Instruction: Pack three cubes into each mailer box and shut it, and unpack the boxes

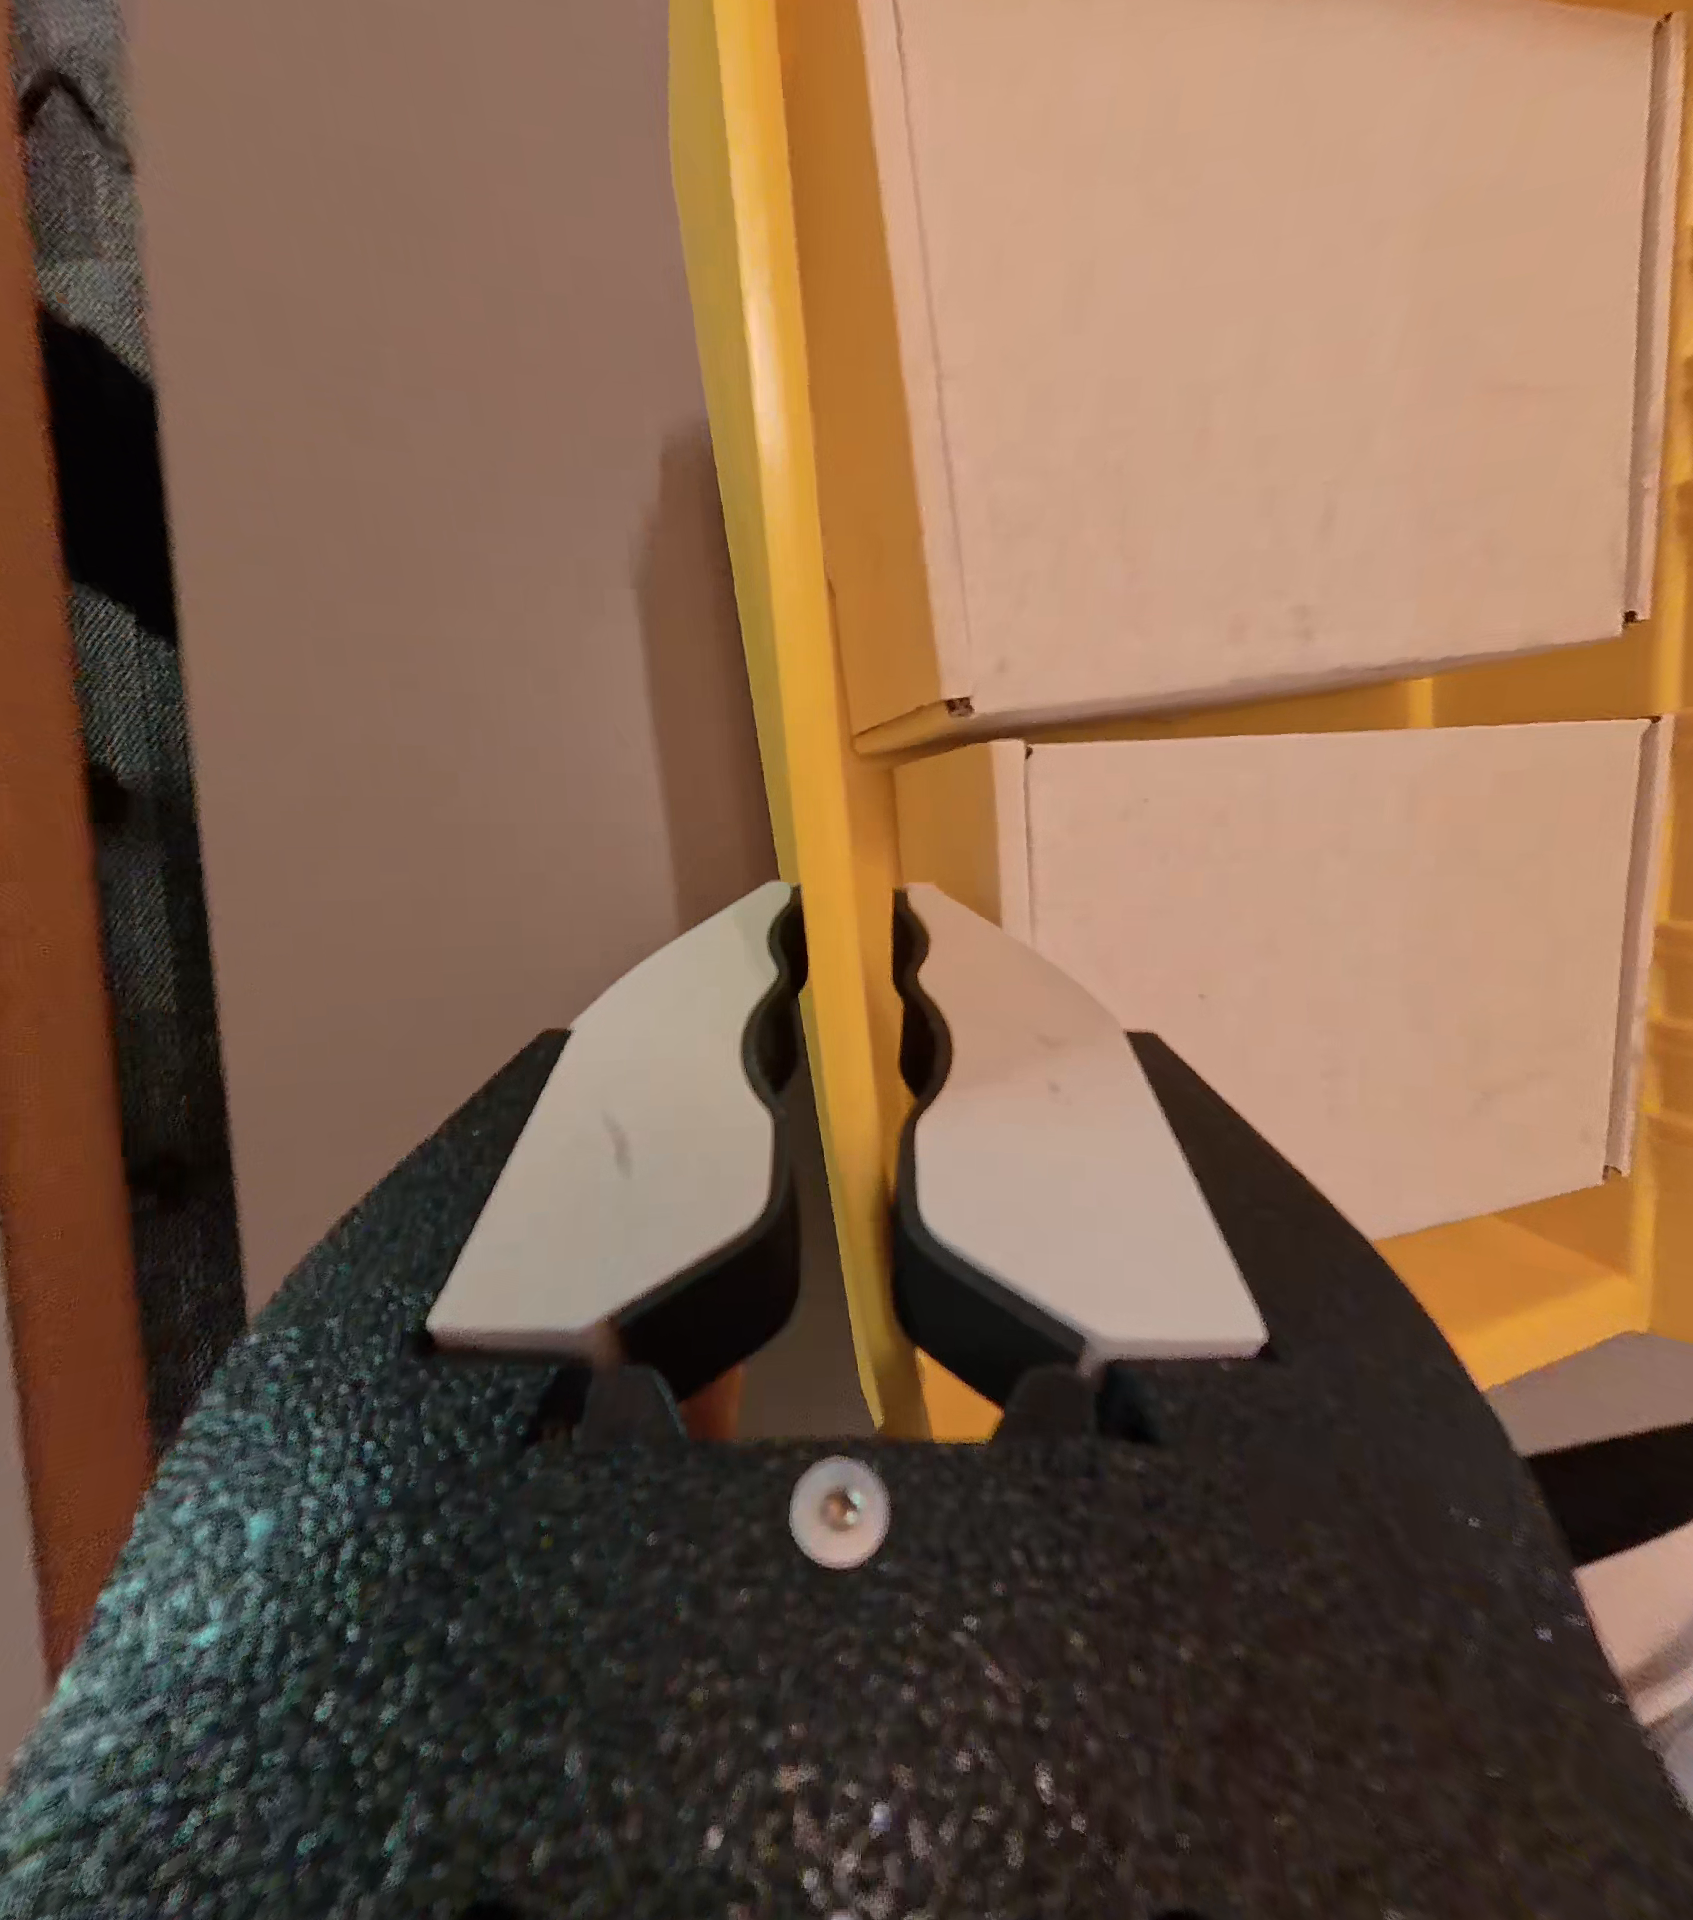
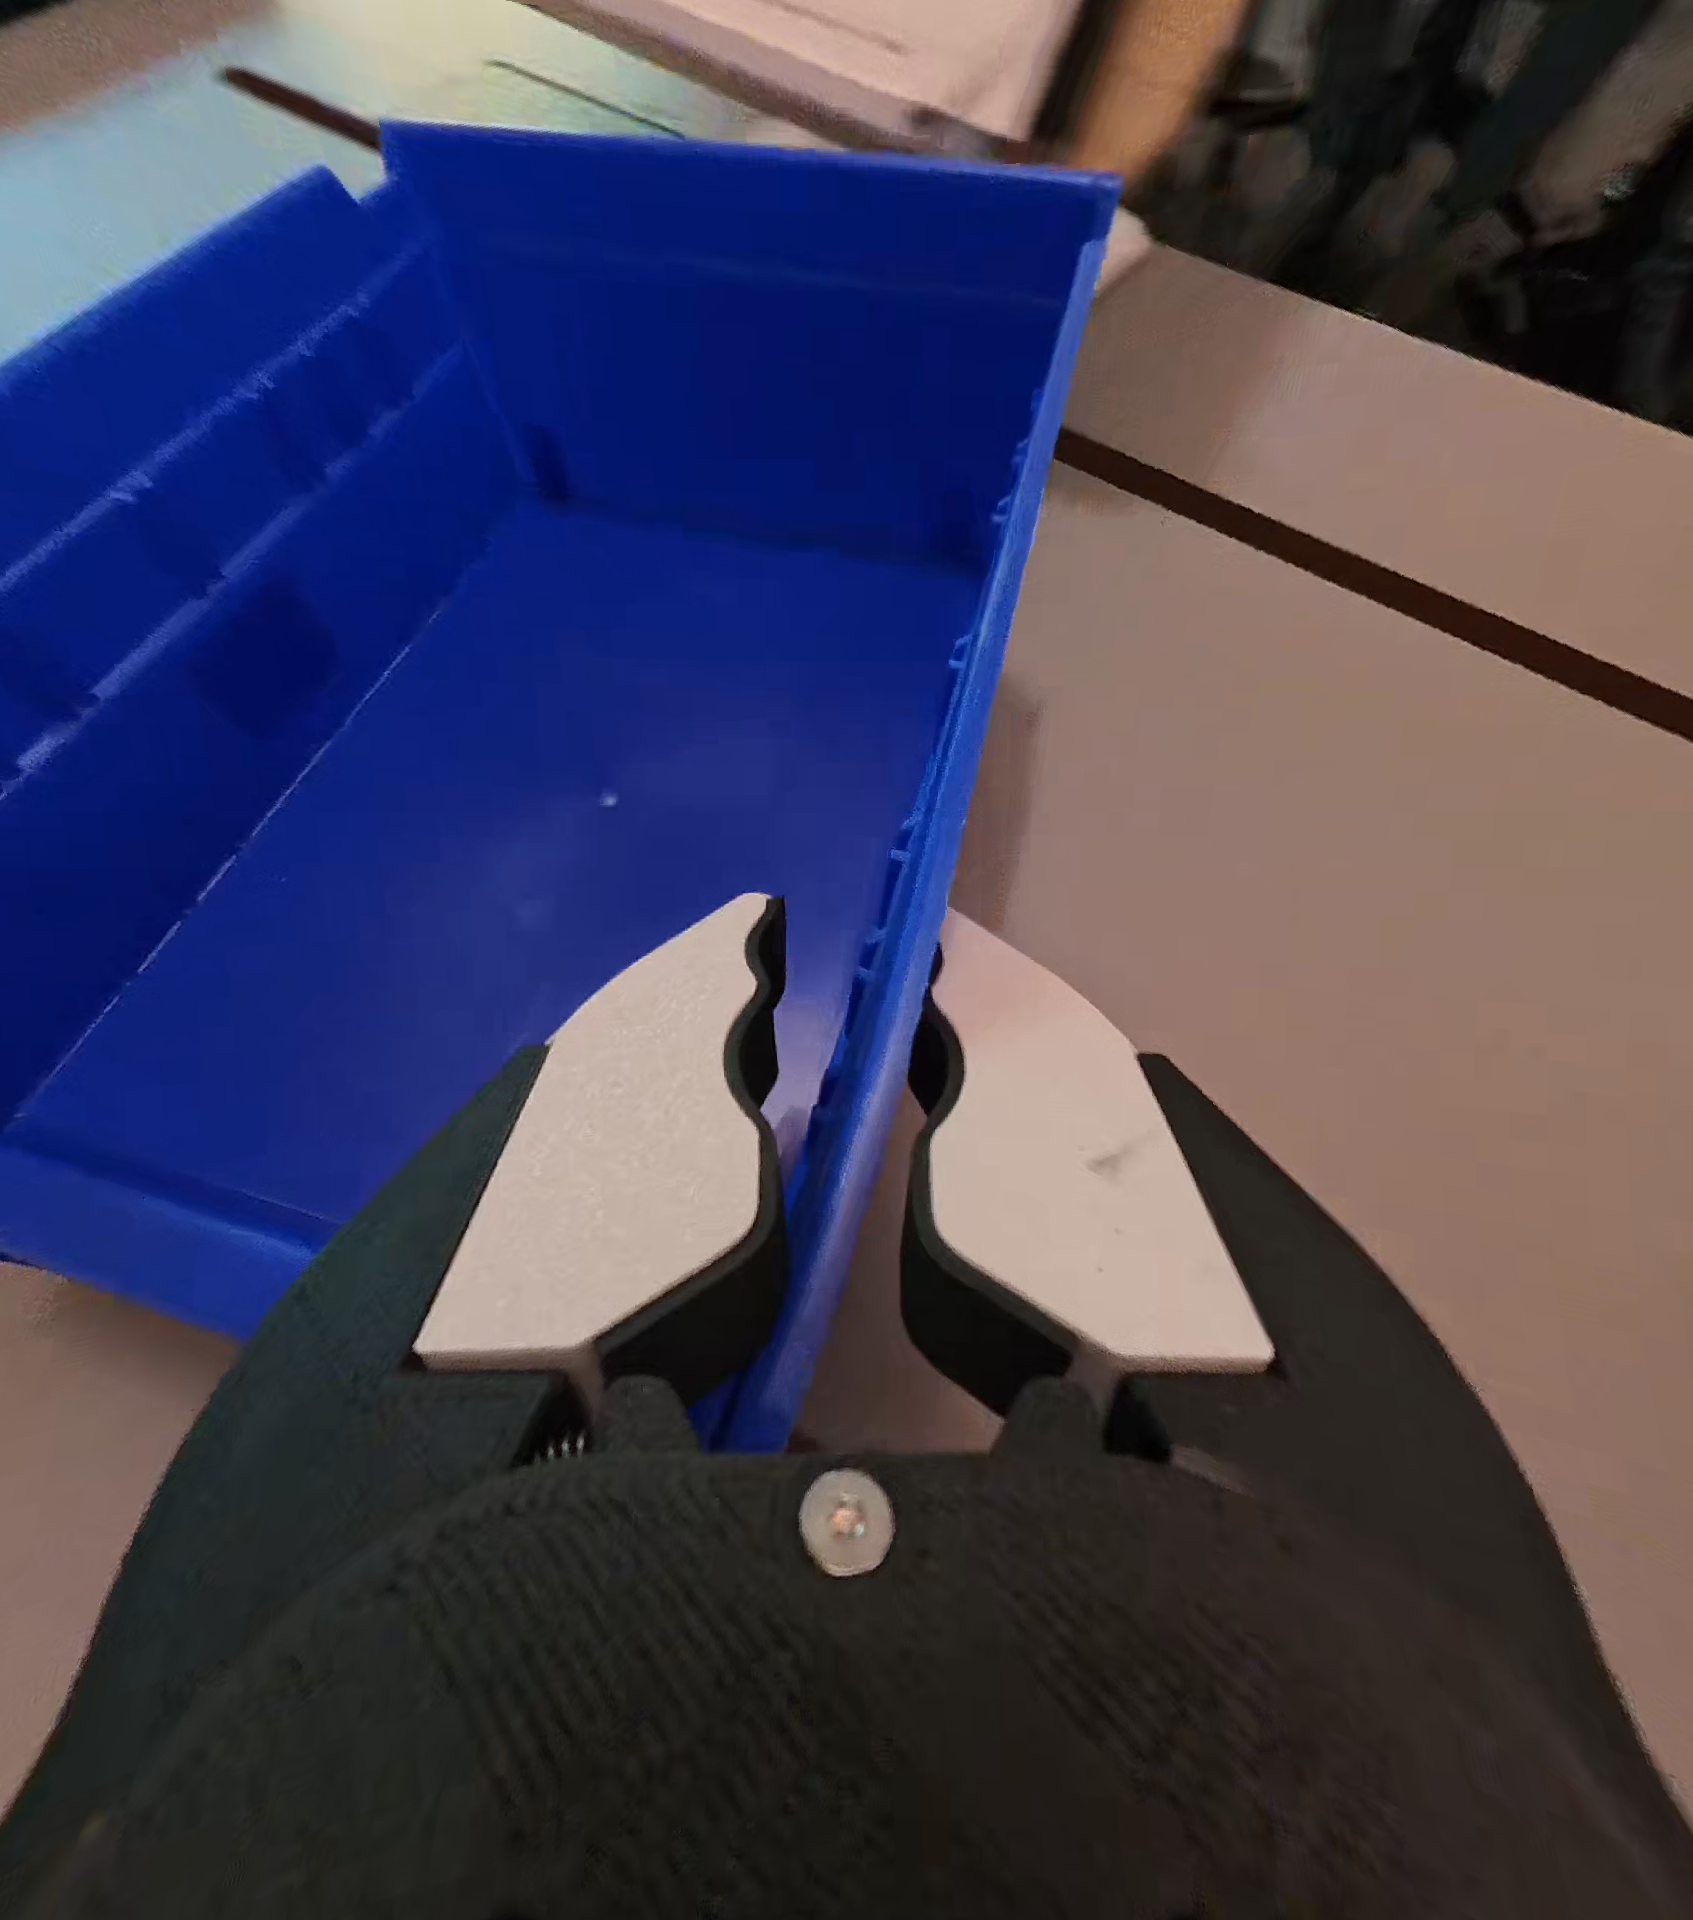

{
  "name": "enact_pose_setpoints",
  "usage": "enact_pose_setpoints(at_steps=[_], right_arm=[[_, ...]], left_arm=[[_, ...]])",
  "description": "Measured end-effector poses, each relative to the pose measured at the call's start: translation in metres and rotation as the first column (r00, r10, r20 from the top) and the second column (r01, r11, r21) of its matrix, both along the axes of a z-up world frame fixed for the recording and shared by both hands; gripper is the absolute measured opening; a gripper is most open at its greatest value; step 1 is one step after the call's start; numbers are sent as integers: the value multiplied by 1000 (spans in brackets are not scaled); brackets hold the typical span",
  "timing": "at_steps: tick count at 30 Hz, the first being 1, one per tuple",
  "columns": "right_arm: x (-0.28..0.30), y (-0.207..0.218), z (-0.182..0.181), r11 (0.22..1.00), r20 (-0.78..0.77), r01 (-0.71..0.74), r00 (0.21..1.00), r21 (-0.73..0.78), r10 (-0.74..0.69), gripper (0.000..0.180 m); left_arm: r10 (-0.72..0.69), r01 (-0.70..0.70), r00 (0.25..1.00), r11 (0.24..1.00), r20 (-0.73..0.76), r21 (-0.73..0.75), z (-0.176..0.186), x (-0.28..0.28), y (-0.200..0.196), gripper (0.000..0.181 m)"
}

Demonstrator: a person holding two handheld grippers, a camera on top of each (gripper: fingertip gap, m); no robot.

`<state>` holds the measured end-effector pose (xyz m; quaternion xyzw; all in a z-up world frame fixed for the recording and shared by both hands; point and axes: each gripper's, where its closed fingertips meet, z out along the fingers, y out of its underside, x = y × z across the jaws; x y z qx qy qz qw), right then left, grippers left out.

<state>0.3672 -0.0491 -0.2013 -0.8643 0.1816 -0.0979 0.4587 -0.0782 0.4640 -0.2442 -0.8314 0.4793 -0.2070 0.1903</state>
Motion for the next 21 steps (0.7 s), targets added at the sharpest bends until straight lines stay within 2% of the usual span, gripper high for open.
enact_pose_setpoints(at_steps=[6,10,14,21], right_arm=[[94,-134,3,951,84,307,949,-38,-303,23],[137,-187,-11,894,0,448,894,1,-448,23],[162,-208,-30,862,-119,503,862,64,-493,24],[182,-197,-51,895,25,444,895,39,-445,23]], left_arm=[[-37,37,999,998,0,-42,-3,86,14,14],[-40,39,998,999,-38,-20,-2,140,30,14],[-33,32,995,999,-96,-11,-8,177,40,15],[-43,42,993,999,-106,-8,-33,203,41,13]])
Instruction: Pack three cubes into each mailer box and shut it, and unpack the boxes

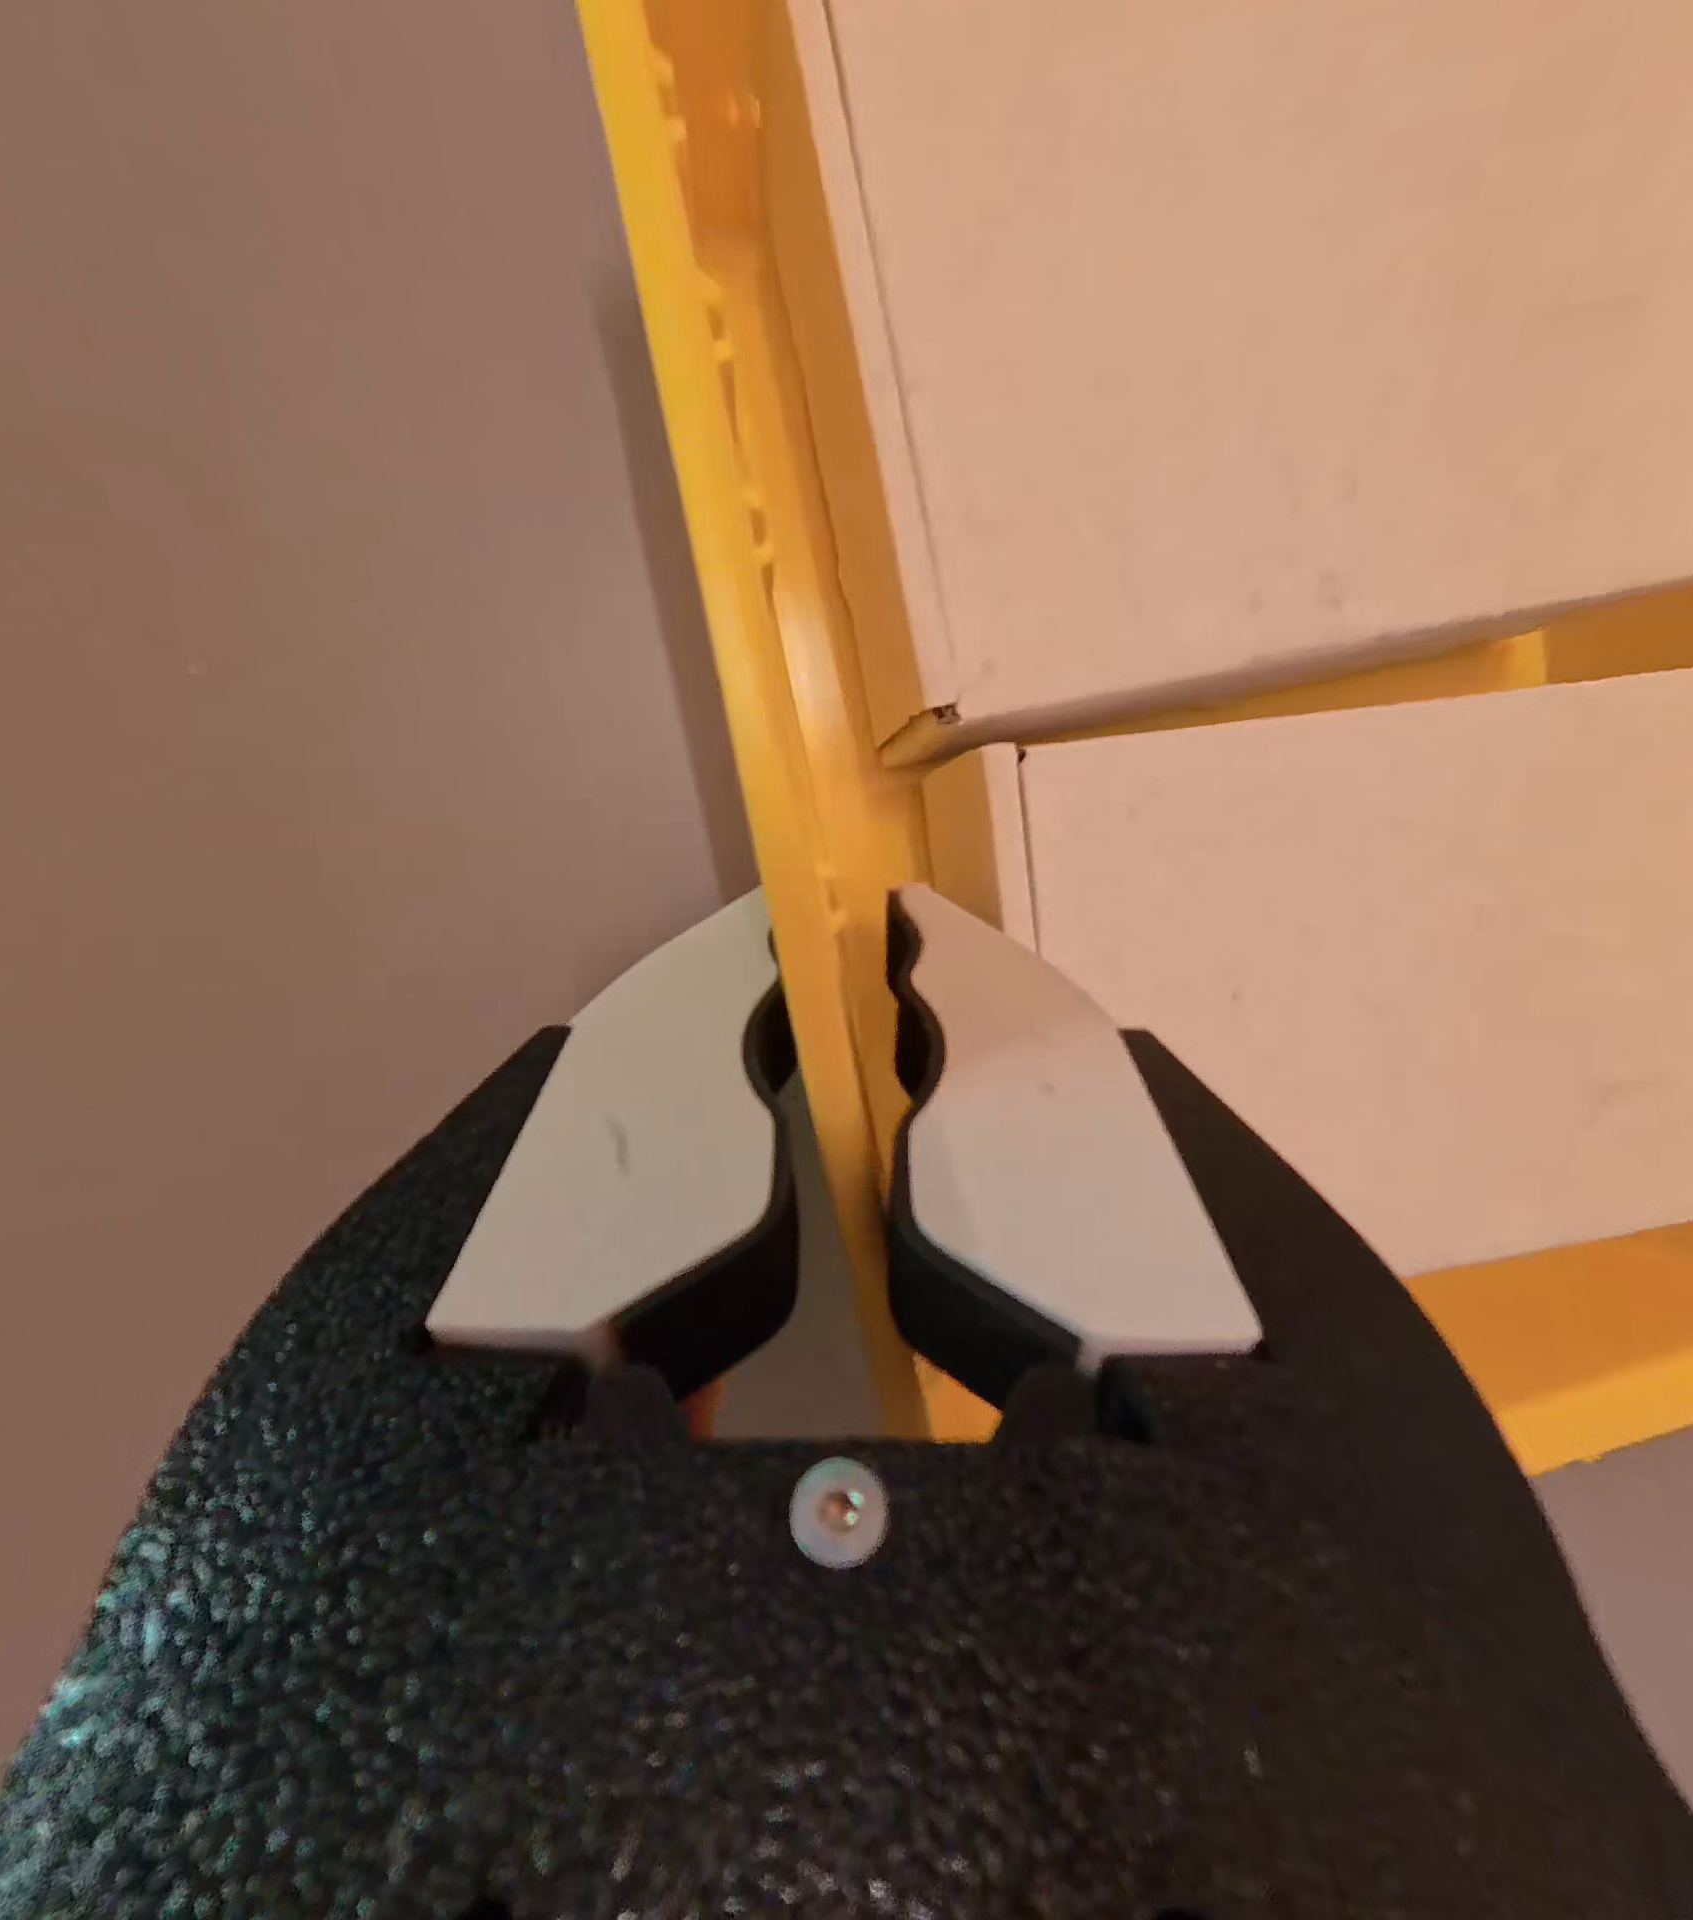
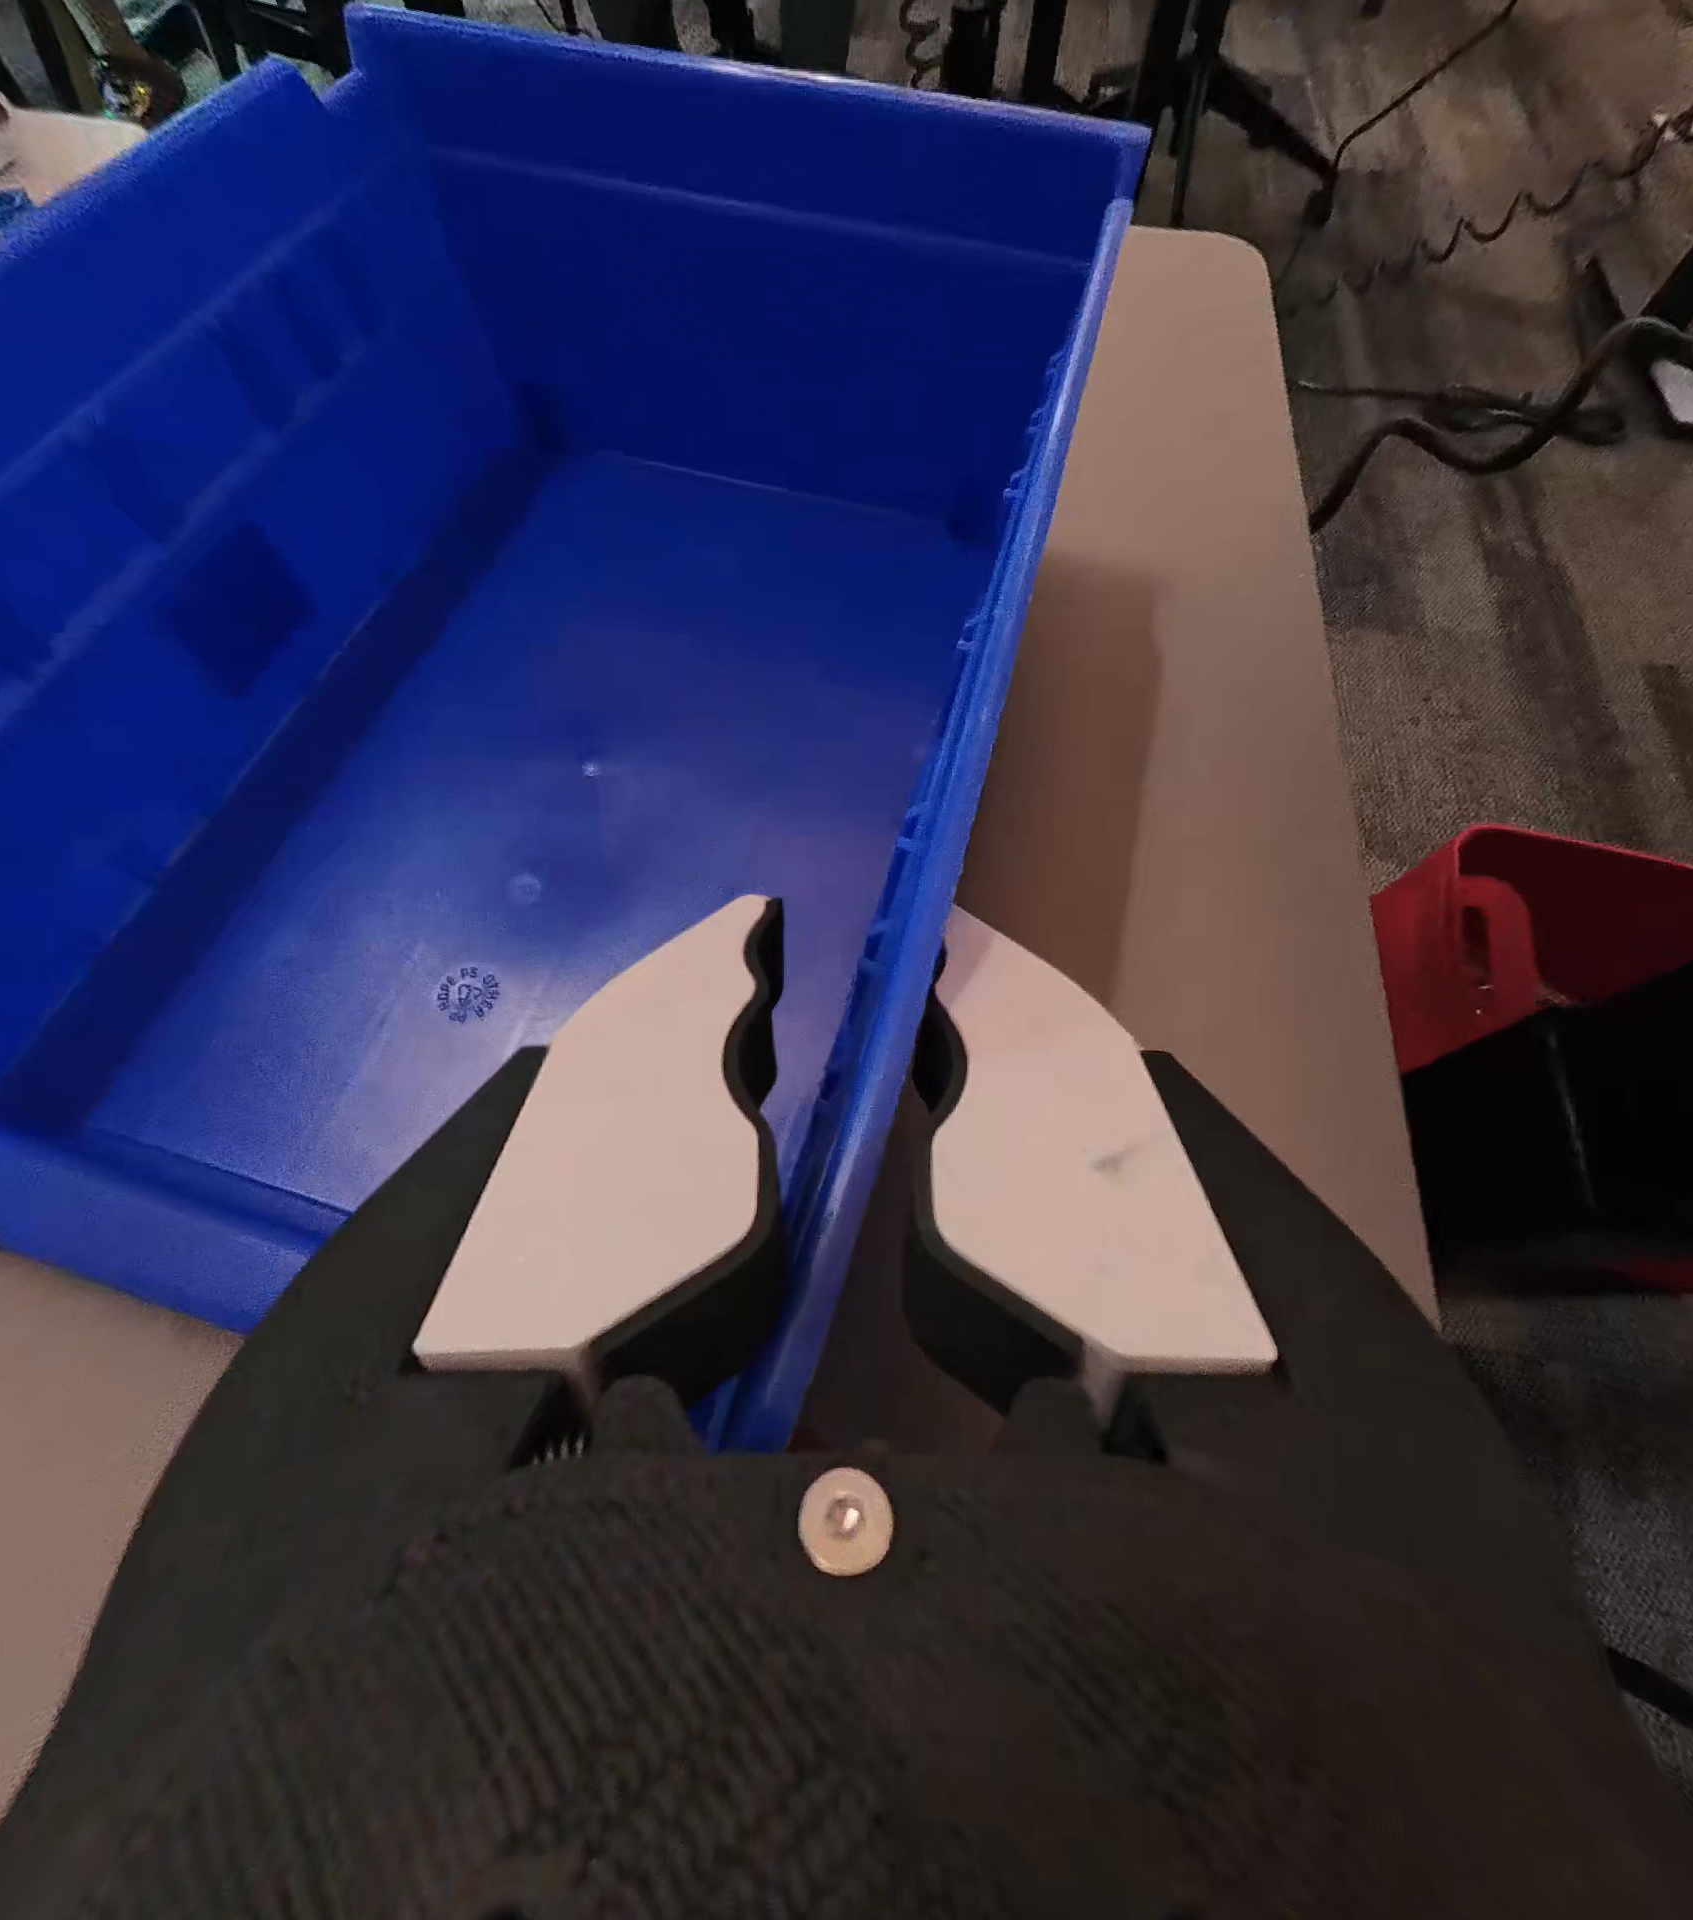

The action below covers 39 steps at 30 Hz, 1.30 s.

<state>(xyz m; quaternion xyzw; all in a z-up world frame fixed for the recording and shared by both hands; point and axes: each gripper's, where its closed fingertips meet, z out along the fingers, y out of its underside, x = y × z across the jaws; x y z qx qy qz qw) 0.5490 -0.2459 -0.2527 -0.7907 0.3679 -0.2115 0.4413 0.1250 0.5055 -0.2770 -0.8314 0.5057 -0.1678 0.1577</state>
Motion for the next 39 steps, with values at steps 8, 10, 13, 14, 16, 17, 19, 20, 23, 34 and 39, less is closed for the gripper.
enact_pose_setpoints(at_steps=[8,10,13,14,16,17,19,20,23,34,39], right_arm=[[-4,-17,21,954,209,145,974,-263,-90,64],[-34,-12,35,949,210,69,978,-308,-3,93],[-92,29,46,962,139,-140,975,-233,175,111],[-113,51,48,956,112,-228,961,-185,251,115],[-154,96,53,917,105,-391,912,-81,398,115],[-173,119,55,889,107,-457,883,-25,457,115],[-206,160,56,820,119,-569,821,70,559,115],[-217,178,56,798,138,-594,803,103,579,114],[-233,221,50,796,130,-592,805,125,578,114],[-221,240,43,932,172,-349,916,-98,362,116],[-211,235,41,952,207,-266,933,-153,294,116]], left_arm=[[-132,146,989,921,-62,362,45,-8,27,78],[-220,275,960,848,-171,453,62,-13,23,96],[-491,554,832,704,-261,443,72,-3,-15,98],[-574,630,773,648,-270,428,72,2,-32,98],[-701,751,651,537,-292,385,68,11,-65,105],[-746,799,589,482,-310,359,63,15,-79,106],[-813,879,469,394,-344,267,48,18,-104,104],[-829,902,428,368,-359,225,41,20,-112,102],[-841,935,353,314,-409,163,22,31,-121,109],[-848,953,284,302,-447,32,-7,36,-111,120],[-857,952,283,307,-430,15,-12,36,-110,123]])
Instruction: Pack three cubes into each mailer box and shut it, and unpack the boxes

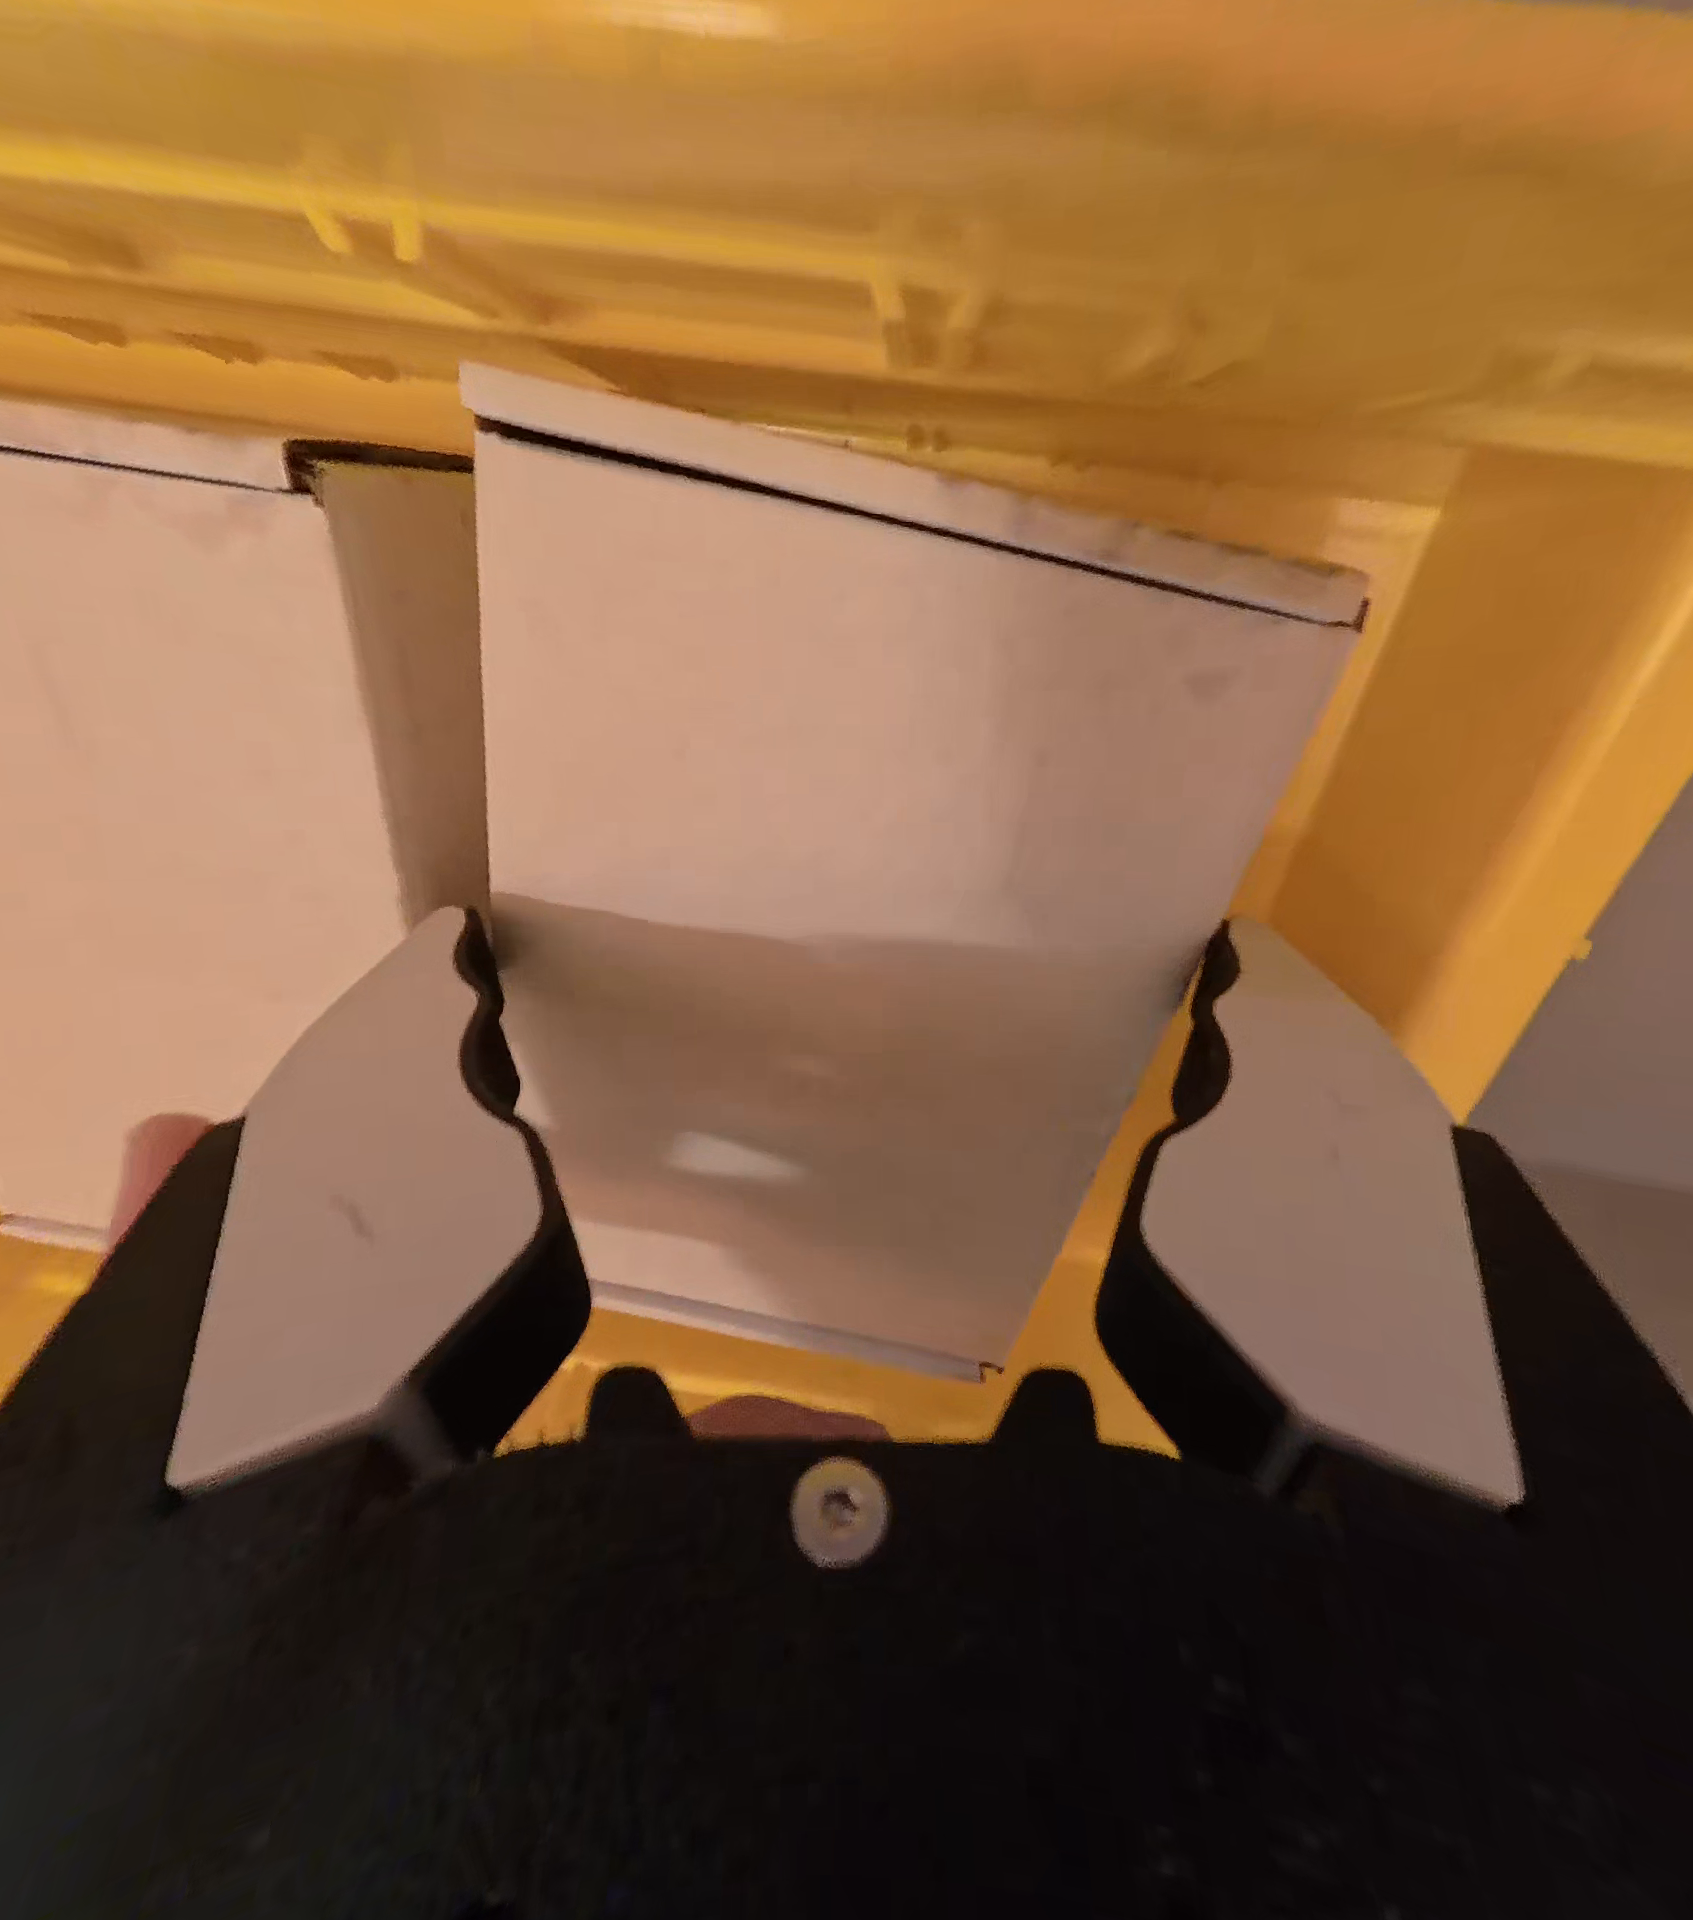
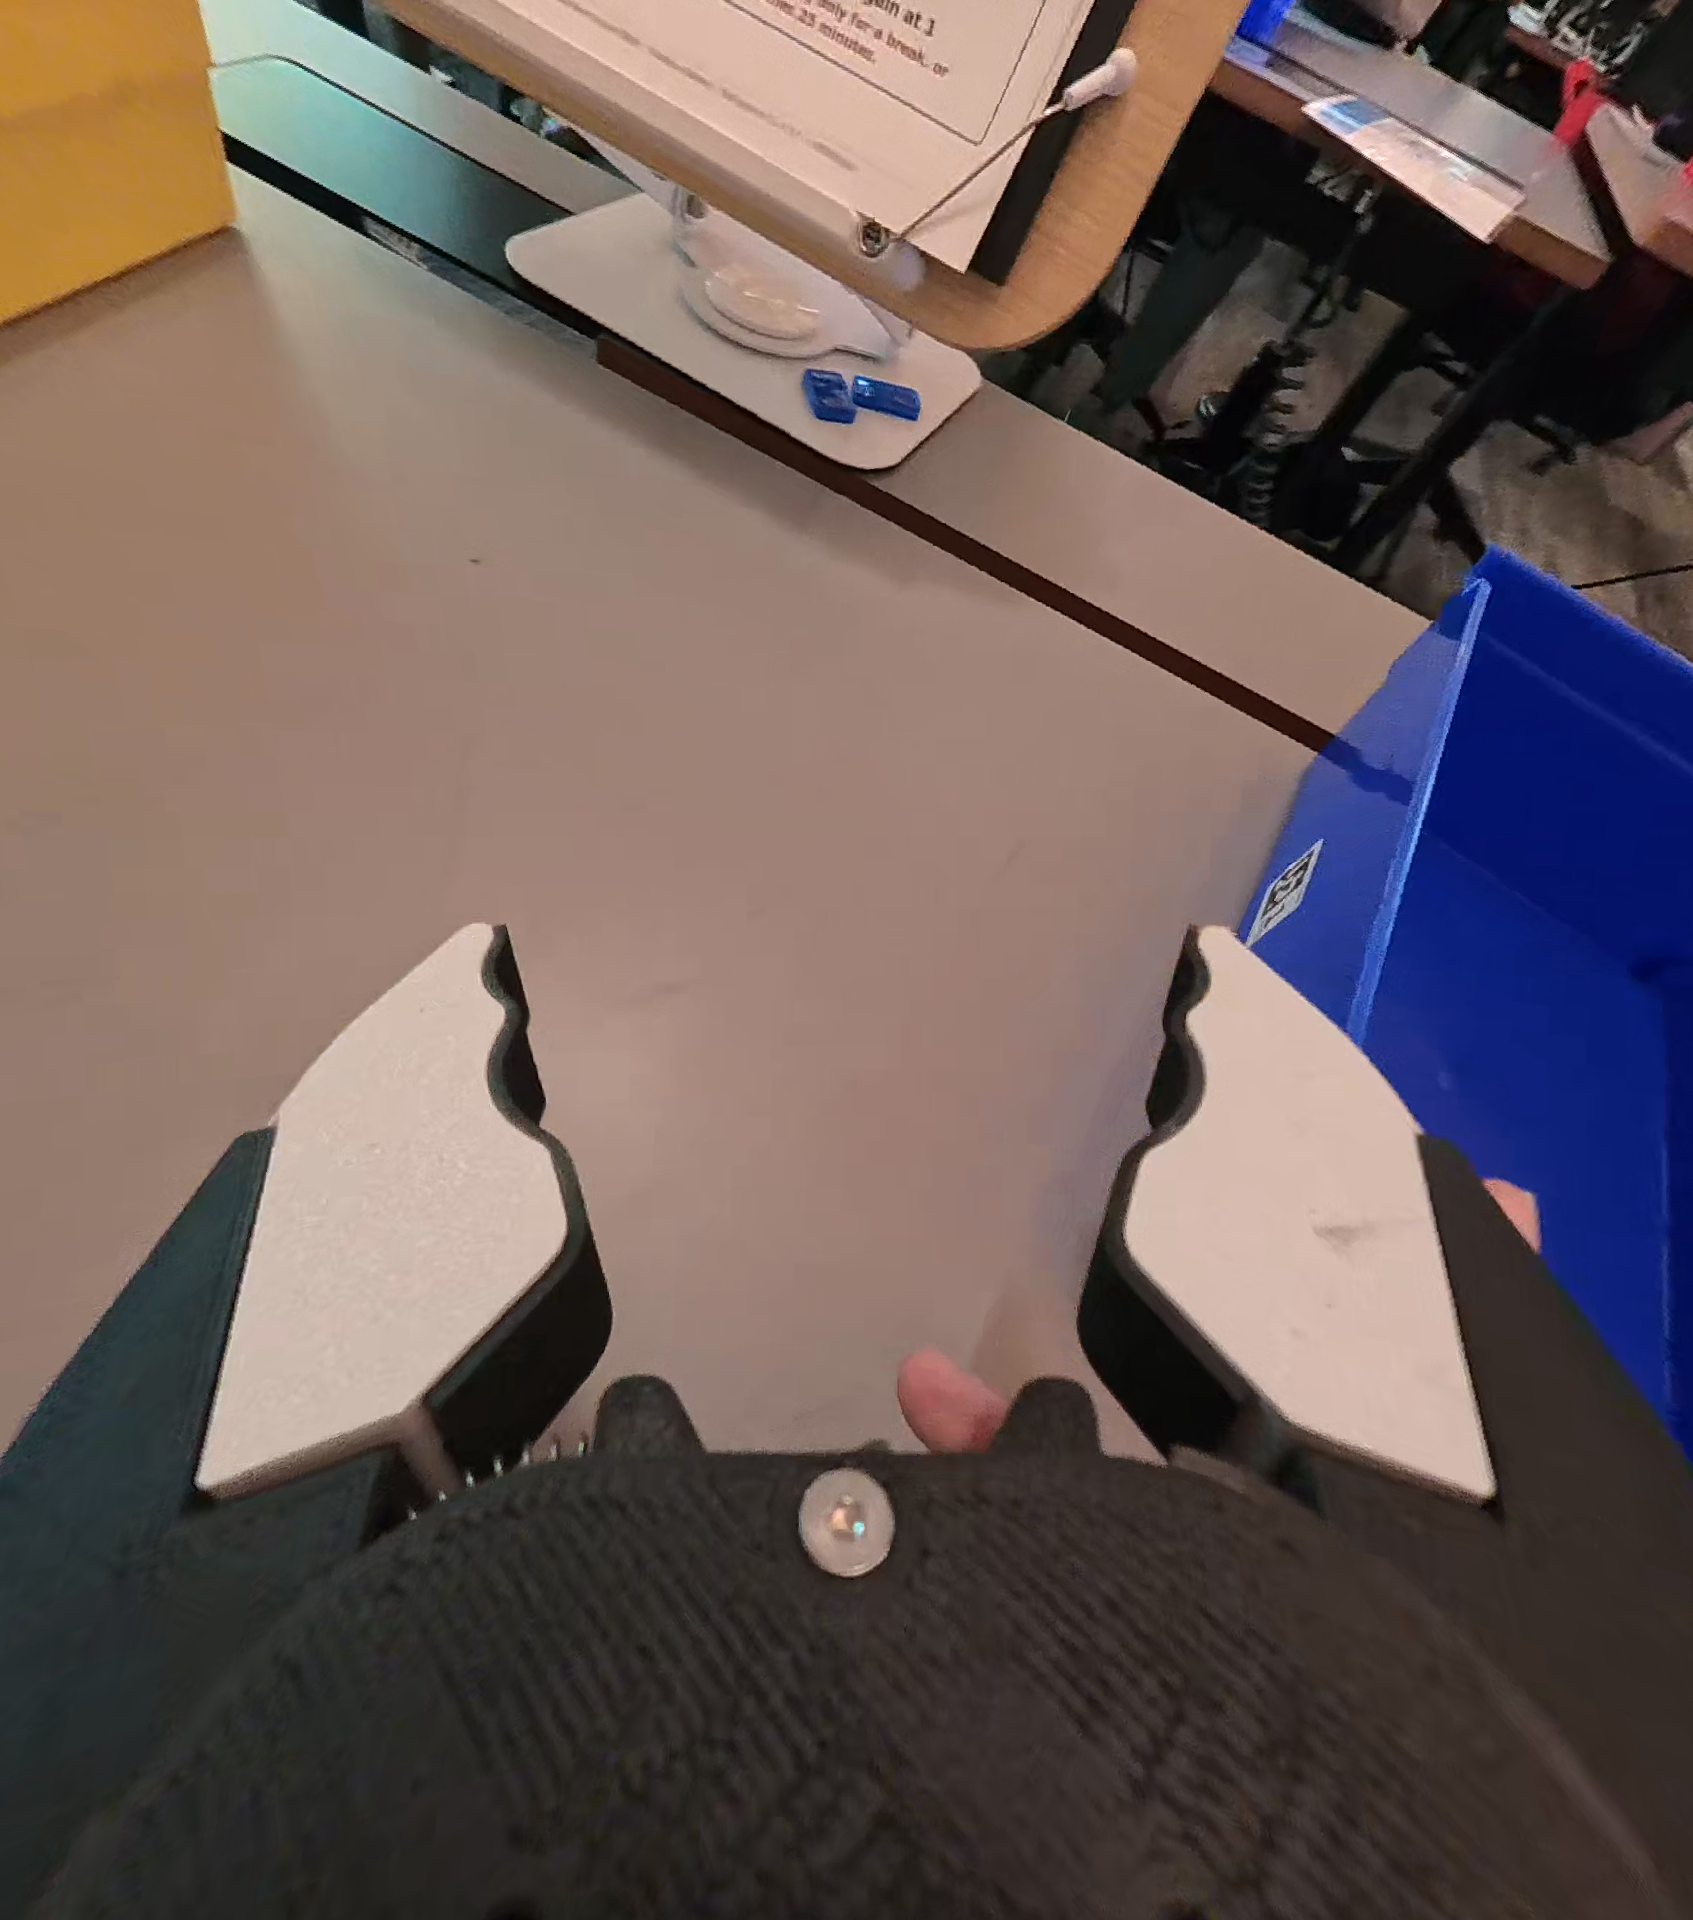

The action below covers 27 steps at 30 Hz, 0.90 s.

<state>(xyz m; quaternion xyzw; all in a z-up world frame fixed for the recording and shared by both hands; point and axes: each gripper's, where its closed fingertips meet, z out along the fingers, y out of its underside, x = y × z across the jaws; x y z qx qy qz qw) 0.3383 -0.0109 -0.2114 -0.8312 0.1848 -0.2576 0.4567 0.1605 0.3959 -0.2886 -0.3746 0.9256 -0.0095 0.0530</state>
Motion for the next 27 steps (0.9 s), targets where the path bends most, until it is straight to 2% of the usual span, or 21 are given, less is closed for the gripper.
enact_pose_setpoints(at_steps=[3,7,15,17,20,23,24,26,27], right_arm=[[2,-2,-2,1000,14,3,1000,-22,-3,116],[4,-3,-4,999,31,10,999,-50,-9,116],[-1,-2,-8,995,53,-13,998,-98,18,114],[2,-5,-6,996,58,-5,998,-94,10,113],[4,-10,-3,997,56,6,998,-83,-1,112],[3,-7,-3,998,46,-7,999,-69,10,111],[2,-6,-4,997,39,-14,999,-74,17,111],[-2,-4,-7,995,37,-39,998,-91,42,111],[-3,-3,-8,994,39,-48,998,-99,52,111]], left_arm=[[-52,53,999,994,-10,98,-3,-2,5,123],[-149,150,989,946,-27,288,-10,-3,18,128],[-137,138,990,947,-24,290,-7,-4,21,125],[-130,126,991,948,-4,294,1,-2,21,116],[-106,93,993,969,48,228,21,-1,11,81],[-89,68,992,975,94,212,26,-1,9,70],[-83,60,991,975,102,213,26,-2,10,73],[-16,-6,995,975,100,220,25,-3,17,94],[12,-33,995,977,99,211,23,-3,19,99]])
